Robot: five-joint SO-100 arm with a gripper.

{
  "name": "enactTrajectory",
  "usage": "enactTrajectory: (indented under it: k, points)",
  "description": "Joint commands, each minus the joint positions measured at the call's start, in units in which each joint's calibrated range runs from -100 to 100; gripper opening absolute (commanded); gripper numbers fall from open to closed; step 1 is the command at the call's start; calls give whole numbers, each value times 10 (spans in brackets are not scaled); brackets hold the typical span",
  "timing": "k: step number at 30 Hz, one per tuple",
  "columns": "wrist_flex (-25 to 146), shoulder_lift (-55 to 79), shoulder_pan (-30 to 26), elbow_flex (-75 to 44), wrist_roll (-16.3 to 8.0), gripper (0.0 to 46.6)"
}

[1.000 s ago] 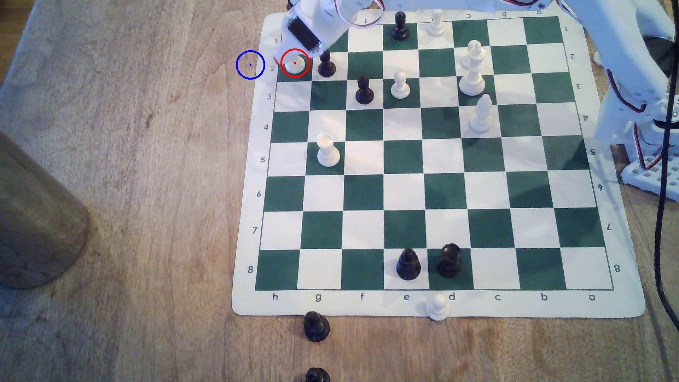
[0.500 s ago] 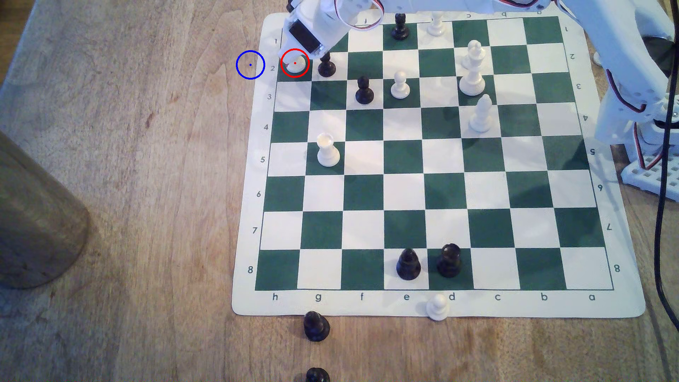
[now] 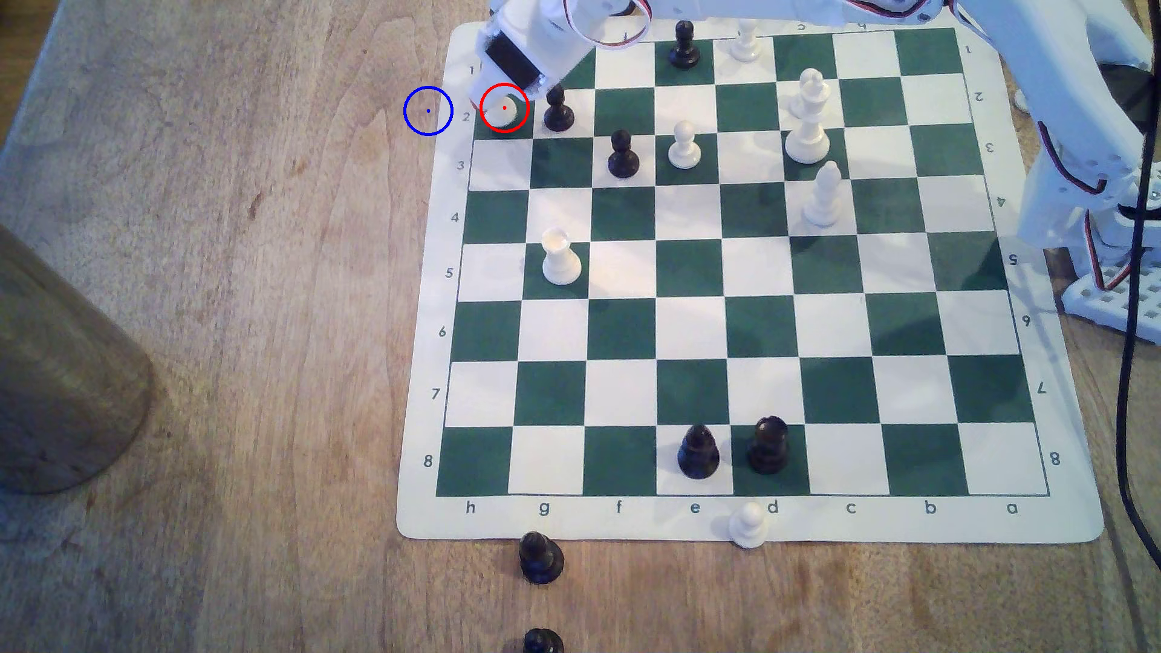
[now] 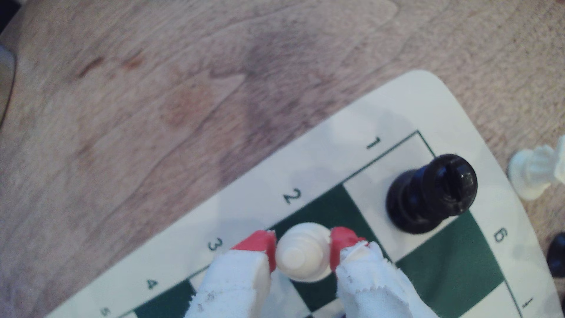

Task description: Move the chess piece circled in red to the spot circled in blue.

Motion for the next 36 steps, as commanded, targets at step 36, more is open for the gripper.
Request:
enactTrajectory:
  k: [36]
  points:
    - [-73,139,7,-272,9,9]
